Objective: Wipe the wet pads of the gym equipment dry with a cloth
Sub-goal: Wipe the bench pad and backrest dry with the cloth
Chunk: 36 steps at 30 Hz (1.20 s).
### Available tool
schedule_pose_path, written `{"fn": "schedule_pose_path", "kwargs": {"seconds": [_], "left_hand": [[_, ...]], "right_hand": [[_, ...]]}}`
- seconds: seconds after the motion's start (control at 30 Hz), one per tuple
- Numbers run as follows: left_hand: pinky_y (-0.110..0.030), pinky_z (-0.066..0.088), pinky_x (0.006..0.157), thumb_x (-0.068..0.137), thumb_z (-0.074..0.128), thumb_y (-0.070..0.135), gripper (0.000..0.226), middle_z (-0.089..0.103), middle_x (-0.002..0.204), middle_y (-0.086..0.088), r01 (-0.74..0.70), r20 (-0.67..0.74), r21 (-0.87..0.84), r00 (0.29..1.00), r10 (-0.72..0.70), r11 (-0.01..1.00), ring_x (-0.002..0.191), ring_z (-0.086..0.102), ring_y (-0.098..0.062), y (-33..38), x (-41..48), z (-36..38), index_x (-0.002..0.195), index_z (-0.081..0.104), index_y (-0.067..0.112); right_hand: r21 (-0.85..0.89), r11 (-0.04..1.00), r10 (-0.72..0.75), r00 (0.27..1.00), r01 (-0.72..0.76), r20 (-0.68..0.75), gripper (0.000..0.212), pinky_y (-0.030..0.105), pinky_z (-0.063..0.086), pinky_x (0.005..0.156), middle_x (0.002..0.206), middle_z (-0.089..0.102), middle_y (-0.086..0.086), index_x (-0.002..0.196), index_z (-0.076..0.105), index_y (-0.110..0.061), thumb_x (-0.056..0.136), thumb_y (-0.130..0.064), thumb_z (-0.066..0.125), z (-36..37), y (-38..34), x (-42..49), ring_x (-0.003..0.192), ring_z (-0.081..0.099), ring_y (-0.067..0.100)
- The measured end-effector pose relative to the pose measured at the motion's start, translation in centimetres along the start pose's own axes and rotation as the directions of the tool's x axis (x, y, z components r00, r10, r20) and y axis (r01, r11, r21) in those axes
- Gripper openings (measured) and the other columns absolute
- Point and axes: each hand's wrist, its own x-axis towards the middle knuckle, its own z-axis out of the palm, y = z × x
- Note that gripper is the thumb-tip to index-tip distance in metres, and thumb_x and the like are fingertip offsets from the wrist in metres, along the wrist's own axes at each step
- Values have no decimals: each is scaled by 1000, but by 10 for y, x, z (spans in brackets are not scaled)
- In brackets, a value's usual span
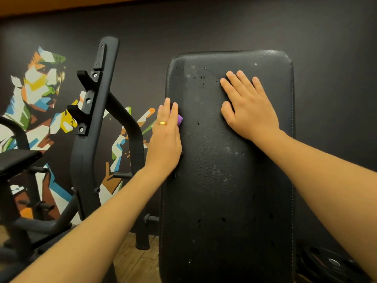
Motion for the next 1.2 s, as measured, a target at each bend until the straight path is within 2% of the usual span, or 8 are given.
{"fn": "schedule_pose_path", "kwargs": {"seconds": [0.1, 0.23, 0.47, 0.77, 0.9, 0.97, 1.07, 1.2], "left_hand": [[-51, 34, 119, 100, 46, -3, 66, 5, 170, -4, -8, 38, -57, 999, 10, 998, 155, 15, -32, -5, -31, 2, 159, 21, 11], [-43, 55, 100, 96, 53, 0, 82, -9, 166, 15, 1, 102, -114, 995, 11, 993, 148, 32, -36, -10, -84, 0, 157, 6, 28], [-29, 17, 118, 106, 43, 10, 62, -1, 168, 9, -3, 90, -59, 996, 8, 998, 156, 10, -21, -10, -58, -6, 160, 15, 18], [-37, 61, 82, 100, 49, 8, 76, -14, 163, 31, -28, 119, -124, 992, 43, 992, 135, 50, -35, -17, -128, 5, 156, 7, 38], [-3, 32, 104, 103, 47, 9, 71, -14, 164, 26, -36, 154, -121, 987, 55, 992, 151, 27, -30, -20, -130, 1, 154, 6, 36], [-4, 7, 110, 104, 46, 7, 68, -7, 166, 18, -29, 132, -65, 991, 38, 997, 156, 4, -17, -18, -109, 2, 158, 11, 27], [-8, 5, 114, 104, 46, 6, 65, 0, 167, 13, -12, 73, -81, 997, 18, 997, 156, 4, -14, -12, -104, 7, 158, 14, 23], [-29, 46, 109, 104, 39, 22, 74, -10, 164, 27, 58, 46, -212, 998, -49, 976, 146, 38, -24, -4, -136, 9, 151, -8, 54]], "right_hand": [[-6, 1000, 1, 1000, -1, 8, 61, 49, 13, 125, 164, 29, 8, 156, 34, -12, 100, -35, 27, 0, -2, 0, 153, 21, 27], [-3, 1000, 15, 1000, -15, 15, 61, 49, 11, 126, 165, 27, 8, 157, 32, -13, 101, -36, 26, -1, -2, -3, 154, 19, 26], [-8, 999, 38, 999, -38, 17, 62, 48, 10, 126, 166, 24, 6, 159, 30, -15, 101, -37, 25, 1, -5, -6, 155, 17, 26], [-11, 999, 42, 999, -42, 20, 61, 49, 11, 126, 166, 26, 7, 158, 31, -14, 102, -37, 26, -2, -6, -7, 154, 19, 27], [6, 999, 53, 998, -54, 31, 61, 48, 9, 126, 166, 25, 6, 159, 30, -15, 102, -38, 26, -2, -7, -10, 154, 17, 26], [10, 999, 52, 998, -52, 28, 61, 48, 9, 126, 166, 25, 6, 159, 30, -15, 102, -38, 26, -1, -7, -10, 155, 17, 26], [6, 999, 49, 999, -49, 14, 61, 48, 10, 126, 166, 26, 6, 158, 31, -15, 102, -37, 27, 1, -7, -10, 154, 18, 26], [13, 998, 58, 998, -58, 18, 60, 47, 10, 126, 165, 26, 6, 158, 32, -15, 102, -37, 28, 1, -6, -11, 154, 19, 26]]}}
